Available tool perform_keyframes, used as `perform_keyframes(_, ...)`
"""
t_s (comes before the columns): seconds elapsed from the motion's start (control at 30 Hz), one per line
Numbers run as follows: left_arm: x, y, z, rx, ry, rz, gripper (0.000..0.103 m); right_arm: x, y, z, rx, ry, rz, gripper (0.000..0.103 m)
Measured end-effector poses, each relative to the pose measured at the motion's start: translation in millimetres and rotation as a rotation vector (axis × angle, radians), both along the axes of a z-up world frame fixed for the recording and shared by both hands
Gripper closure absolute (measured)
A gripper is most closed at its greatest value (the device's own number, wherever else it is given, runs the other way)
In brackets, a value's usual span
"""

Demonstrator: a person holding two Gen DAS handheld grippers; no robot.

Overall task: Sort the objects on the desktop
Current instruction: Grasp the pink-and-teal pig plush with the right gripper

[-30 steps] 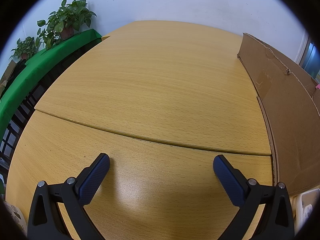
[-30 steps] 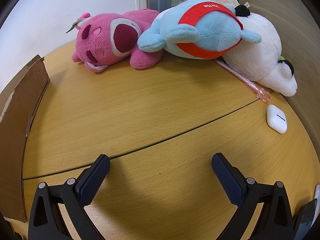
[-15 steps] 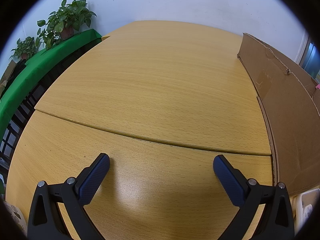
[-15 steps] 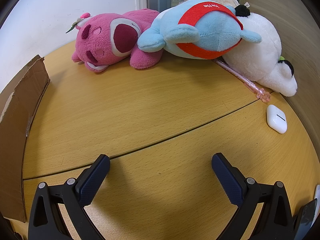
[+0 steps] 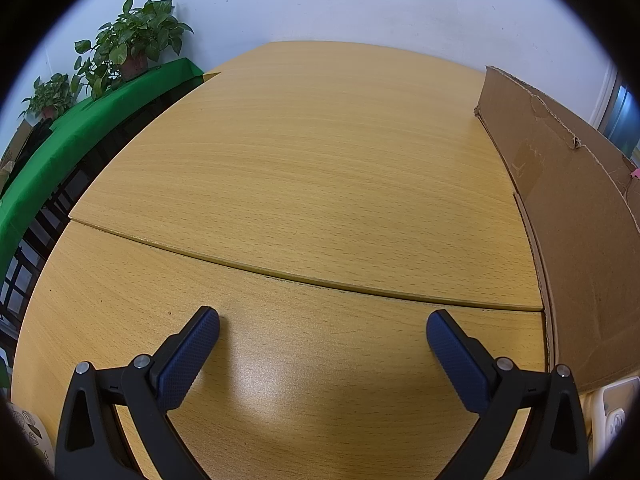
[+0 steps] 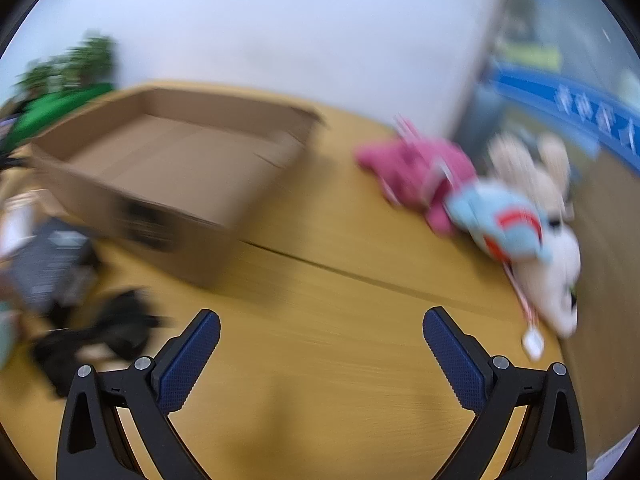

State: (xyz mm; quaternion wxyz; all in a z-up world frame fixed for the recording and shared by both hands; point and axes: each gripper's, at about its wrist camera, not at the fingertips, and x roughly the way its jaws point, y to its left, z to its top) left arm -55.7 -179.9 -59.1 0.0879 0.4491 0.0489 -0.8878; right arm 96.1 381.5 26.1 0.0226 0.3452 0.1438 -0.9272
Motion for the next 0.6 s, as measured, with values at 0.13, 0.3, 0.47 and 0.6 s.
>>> perform_keyframes(0.13, 0, 0, 0, 0.0, 0.0, 0.0, 0.0, 37, -62, 15, 0.072, 0.023, 0.155, 0.0)
perform_keyframes(0.3, 0, 0, 0, 0.0, 0.0, 0.001, 0.0, 51, -119, 7, -0.111, -0.107, 0.375, 0.0)
perform_keyframes(0.47, 12, 5, 1, 0.011, -0.021, -0.043, 0.001, 52, -173, -21, -0.267, -0.241, 0.491, 0.0)
perform_keyframes(0.6, 63, 31, 25, 0.154, -0.018, -0.208, 0.005, 66, -193, -21, -0.355, -0.268, 0.559, 0.0)
